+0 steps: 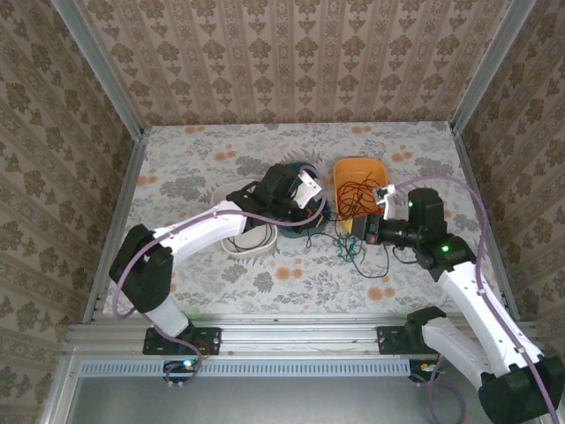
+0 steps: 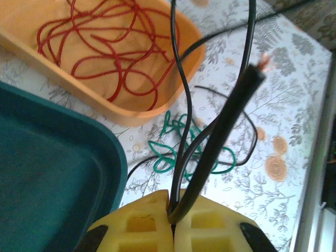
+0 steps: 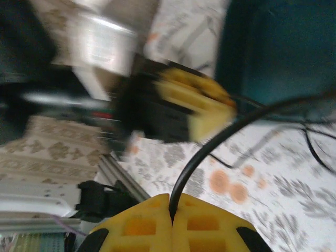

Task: Untangle the cables

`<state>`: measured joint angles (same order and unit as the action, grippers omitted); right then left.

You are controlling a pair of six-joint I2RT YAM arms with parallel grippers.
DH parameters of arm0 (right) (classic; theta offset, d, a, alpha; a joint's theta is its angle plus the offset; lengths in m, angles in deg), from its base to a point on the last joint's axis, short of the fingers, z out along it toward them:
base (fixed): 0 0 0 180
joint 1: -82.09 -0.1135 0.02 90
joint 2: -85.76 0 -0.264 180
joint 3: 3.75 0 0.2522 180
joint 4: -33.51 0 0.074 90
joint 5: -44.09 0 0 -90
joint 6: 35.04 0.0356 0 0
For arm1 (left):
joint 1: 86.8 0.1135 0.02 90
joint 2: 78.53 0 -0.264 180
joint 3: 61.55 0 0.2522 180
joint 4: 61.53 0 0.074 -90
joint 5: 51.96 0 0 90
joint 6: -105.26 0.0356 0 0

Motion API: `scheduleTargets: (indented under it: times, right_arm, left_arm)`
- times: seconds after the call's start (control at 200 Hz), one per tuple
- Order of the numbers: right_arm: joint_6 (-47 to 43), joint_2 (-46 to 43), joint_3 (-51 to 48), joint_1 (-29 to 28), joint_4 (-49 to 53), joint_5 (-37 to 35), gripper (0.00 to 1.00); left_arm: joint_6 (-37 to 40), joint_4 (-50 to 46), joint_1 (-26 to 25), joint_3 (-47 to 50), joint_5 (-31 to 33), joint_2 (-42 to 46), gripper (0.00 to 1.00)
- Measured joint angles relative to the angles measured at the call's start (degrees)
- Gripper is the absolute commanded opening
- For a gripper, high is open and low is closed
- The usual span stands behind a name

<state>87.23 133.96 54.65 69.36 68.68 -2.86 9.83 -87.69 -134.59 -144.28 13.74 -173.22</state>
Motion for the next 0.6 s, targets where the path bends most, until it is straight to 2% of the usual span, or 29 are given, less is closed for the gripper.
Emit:
scheduleTargets:
  times: [0.145, 0.34, 0.6]
  right_arm:
    - [-1.11, -0.07, 8.26, 1.53, 1.64, 4.68, 0.0]
    - [0.61, -0.44, 13.7, 3.96, 0.13, 9.4, 0.0]
    - [2.69, -0.81, 18.75, 5.25, -3.17, 10.16, 0.0]
  left_arm:
    - [-0.63, -0.04, 0.13, 0.02, 1.03, -1.84, 0.0]
    - [-1.05, 0.04, 0.33, 1.07, 1.95, -2.01, 0.0]
    - [-1.05, 0.04, 0.31, 3.76, 3.1, -2.91, 0.0]
